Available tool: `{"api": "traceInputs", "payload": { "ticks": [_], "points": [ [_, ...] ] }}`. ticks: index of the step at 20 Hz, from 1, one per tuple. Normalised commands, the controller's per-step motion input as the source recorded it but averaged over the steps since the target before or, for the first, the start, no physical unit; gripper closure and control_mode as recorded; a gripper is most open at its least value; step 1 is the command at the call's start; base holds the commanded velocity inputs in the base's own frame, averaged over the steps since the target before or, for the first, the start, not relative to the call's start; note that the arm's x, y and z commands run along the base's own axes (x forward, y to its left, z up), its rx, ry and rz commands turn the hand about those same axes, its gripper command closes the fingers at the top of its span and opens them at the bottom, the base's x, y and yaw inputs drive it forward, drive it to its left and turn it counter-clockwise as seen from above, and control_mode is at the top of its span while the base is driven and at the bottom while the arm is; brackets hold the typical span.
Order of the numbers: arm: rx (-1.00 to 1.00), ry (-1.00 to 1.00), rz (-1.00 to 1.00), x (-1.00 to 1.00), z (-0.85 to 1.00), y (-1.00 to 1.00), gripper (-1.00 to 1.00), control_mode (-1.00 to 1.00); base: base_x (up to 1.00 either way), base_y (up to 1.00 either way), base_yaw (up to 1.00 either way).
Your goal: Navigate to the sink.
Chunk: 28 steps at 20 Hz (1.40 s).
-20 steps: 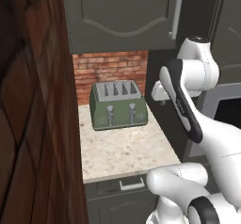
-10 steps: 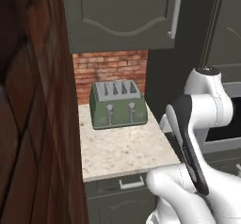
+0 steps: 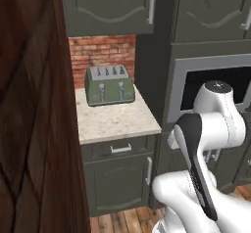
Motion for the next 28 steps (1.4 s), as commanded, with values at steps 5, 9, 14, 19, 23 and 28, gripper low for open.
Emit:
{"api": "traceInputs", "payload": {
  "ticks": [5, 9, 14, 19, 23, 28],
  "points": [
    [0.0, 0.0, 0.0, 0.0, 0.0, 0.0, -1.0, 1.0, -0.63, -0.42, -0.34],
    [0.0, 0.0, 0.0, 0.0, 0.0, 0.0, -1.0, 1.0, -0.1, -0.45, -0.45],
    [0.0, 0.0, 0.0, 0.0, 0.0, 0.0, -1.0, 1.0, 0.01, -0.54, -0.48],
    [0.0, 0.0, 0.0, 0.0, 0.0, 0.0, -1.0, 1.0, 0.21, -0.57, -0.49],
    [0.0, 0.0, 0.0, 0.0, 0.0, 0.0, -1.0, 1.0, 0.34, -0.65, -0.47],
    [0.0, 0.0, 0.0, 0.0, 0.0, 0.0, -1.0, 1.0, 0.74, -0.49, -0.42]
  ]
}}
